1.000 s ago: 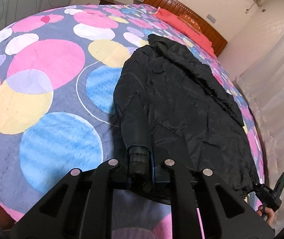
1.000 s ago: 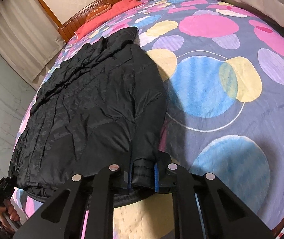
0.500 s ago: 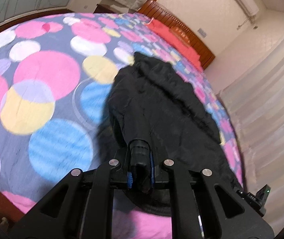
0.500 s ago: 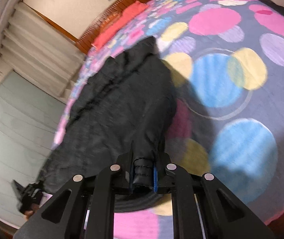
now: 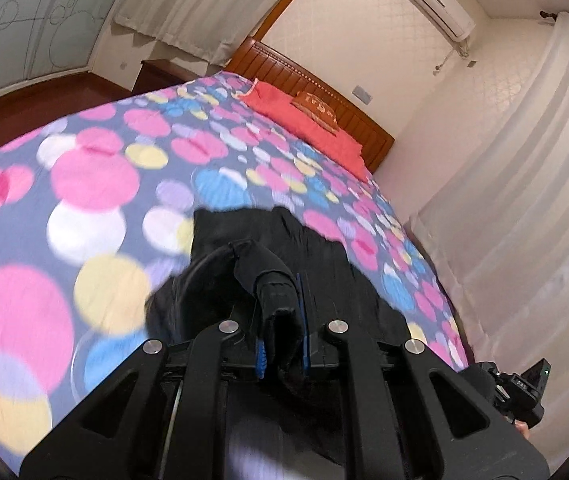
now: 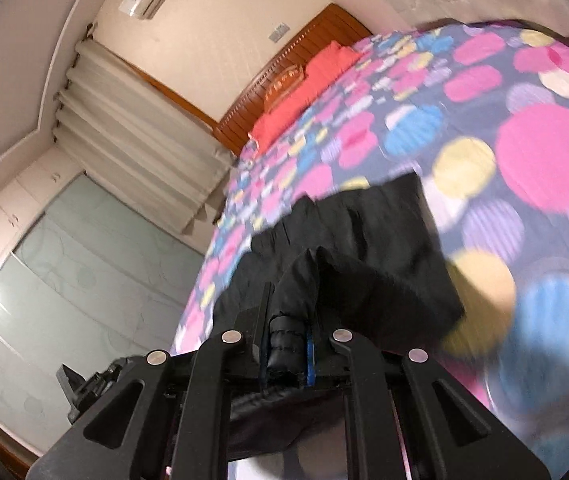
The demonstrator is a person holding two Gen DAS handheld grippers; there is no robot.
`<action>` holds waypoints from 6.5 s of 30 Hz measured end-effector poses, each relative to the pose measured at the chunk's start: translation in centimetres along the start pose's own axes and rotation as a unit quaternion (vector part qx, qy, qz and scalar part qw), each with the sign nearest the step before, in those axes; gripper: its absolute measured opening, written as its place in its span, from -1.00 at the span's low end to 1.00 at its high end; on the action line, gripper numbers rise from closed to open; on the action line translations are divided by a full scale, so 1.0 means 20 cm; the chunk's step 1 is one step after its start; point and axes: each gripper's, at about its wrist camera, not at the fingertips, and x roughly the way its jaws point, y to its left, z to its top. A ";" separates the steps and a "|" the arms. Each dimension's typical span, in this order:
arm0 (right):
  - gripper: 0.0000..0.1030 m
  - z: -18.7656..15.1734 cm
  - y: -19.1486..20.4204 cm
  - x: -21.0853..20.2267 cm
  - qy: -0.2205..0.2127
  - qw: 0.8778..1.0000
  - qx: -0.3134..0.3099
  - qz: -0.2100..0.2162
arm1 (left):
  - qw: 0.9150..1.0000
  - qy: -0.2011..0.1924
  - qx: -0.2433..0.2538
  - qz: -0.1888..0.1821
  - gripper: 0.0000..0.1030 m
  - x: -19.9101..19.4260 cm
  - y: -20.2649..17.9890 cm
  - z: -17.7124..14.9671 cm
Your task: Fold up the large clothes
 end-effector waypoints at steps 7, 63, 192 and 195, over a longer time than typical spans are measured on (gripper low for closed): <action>-0.76 0.38 0.02 0.37 -0.012 1.000 0.003 -0.011 | 0.999 0.008 -0.005 0.036 -0.78 0.47 -0.03 0.38; 0.11 0.17 0.41 1.91 0.102 0.922 -0.286 -0.239 | 0.963 0.098 0.151 0.199 0.35 1.82 -0.22 0.15; -0.08 -0.47 -0.43 0.17 0.046 0.978 0.050 -0.198 | 0.977 0.082 -0.090 0.174 -0.06 0.32 0.48 -0.60; 0.02 -0.50 -0.41 0.15 0.054 0.977 0.047 -0.201 | 0.976 0.084 -0.093 0.177 0.15 0.30 0.50 -0.61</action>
